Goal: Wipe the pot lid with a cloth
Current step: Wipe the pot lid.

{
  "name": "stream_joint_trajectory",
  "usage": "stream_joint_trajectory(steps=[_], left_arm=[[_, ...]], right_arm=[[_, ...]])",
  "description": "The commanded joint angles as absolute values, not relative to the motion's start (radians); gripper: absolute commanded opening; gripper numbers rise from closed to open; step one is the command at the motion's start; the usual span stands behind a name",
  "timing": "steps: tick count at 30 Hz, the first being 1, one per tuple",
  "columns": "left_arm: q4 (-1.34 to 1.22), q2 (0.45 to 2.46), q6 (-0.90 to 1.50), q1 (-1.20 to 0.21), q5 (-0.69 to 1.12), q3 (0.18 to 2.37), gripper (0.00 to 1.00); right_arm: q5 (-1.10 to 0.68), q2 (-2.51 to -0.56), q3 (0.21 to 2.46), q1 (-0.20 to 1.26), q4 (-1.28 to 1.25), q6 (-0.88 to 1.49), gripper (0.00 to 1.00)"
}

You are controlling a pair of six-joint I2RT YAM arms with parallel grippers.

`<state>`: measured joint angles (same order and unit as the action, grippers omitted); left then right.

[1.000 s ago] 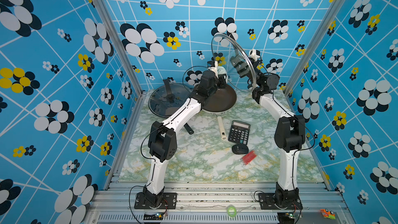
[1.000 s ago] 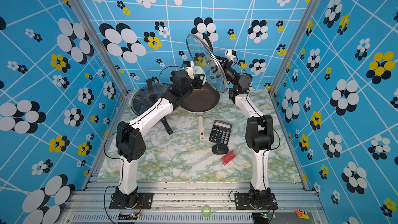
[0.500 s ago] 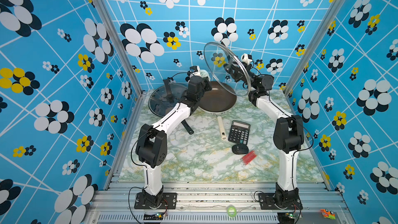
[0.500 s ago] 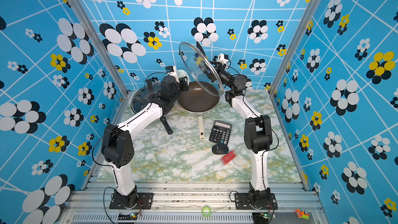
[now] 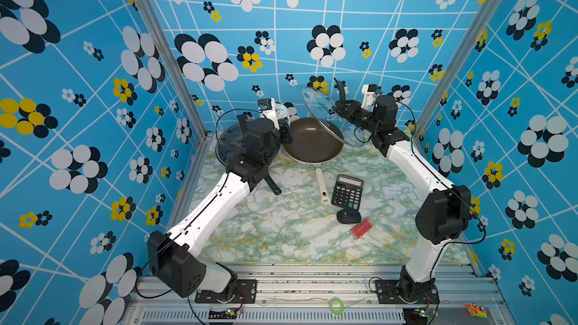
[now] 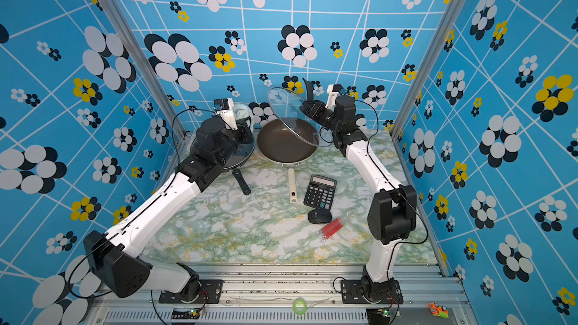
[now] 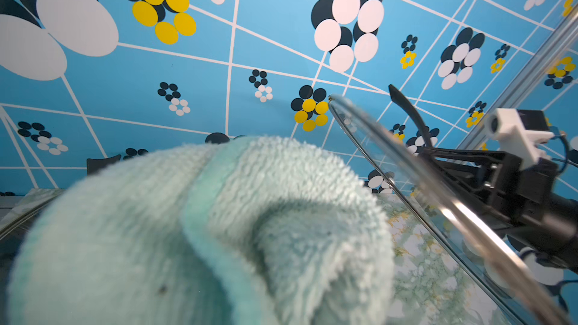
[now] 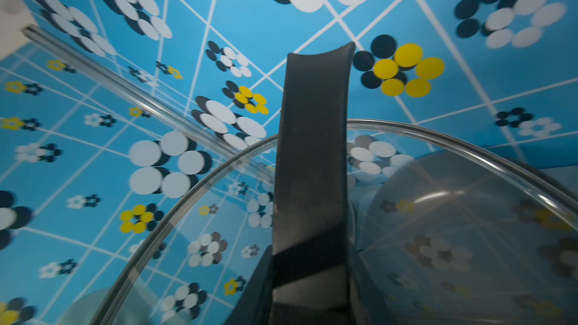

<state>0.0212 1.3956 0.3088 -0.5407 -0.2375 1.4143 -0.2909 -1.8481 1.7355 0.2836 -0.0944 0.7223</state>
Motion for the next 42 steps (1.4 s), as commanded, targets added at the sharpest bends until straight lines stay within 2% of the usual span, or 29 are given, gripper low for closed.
stream_joint_trajectory(steps=[1, 9, 12, 19, 25, 31, 33, 42], left_arm=[[0.160, 1.371, 0.246, -0.598, -0.231, 1.402, 0.00], [0.242, 1.565, 0.322, -0.704, 0.031, 1.543, 0.00], [0.233, 1.640, 0.365, -0.722, 0.123, 1.572, 0.00], [0.212, 1.731, 0.395, -0.693, 0.148, 1.591, 0.00], [0.128, 1.707, 0.438, -0.560, 0.127, 1.514, 0.00], [0.120, 1.767, 0.413, -0.478, 0.167, 1.595, 0.00], [0.114, 1.813, 0.408, -0.476, 0.203, 1.658, 0.00], [0.083, 1.935, 0.407, -0.517, 0.311, 1.826, 0.00]], right_arm=[[0.053, -1.786, 1.771, 0.358, -0.116, 0.394, 0.00], [0.300, -1.844, 1.850, 0.470, -0.202, 0.194, 0.00], [0.295, -1.834, 1.842, 0.478, -0.204, 0.178, 0.00], [0.159, -1.703, 1.696, 0.481, -0.240, 0.144, 0.00], [0.011, -1.527, 1.521, 0.482, -0.227, 0.087, 0.00], [-0.117, -1.404, 1.432, 0.481, -0.197, 0.058, 0.00], [-0.202, -1.386, 1.401, 0.484, -0.217, 0.022, 0.00], [-0.212, -1.414, 1.429, 0.491, -0.184, -0.020, 0.00]])
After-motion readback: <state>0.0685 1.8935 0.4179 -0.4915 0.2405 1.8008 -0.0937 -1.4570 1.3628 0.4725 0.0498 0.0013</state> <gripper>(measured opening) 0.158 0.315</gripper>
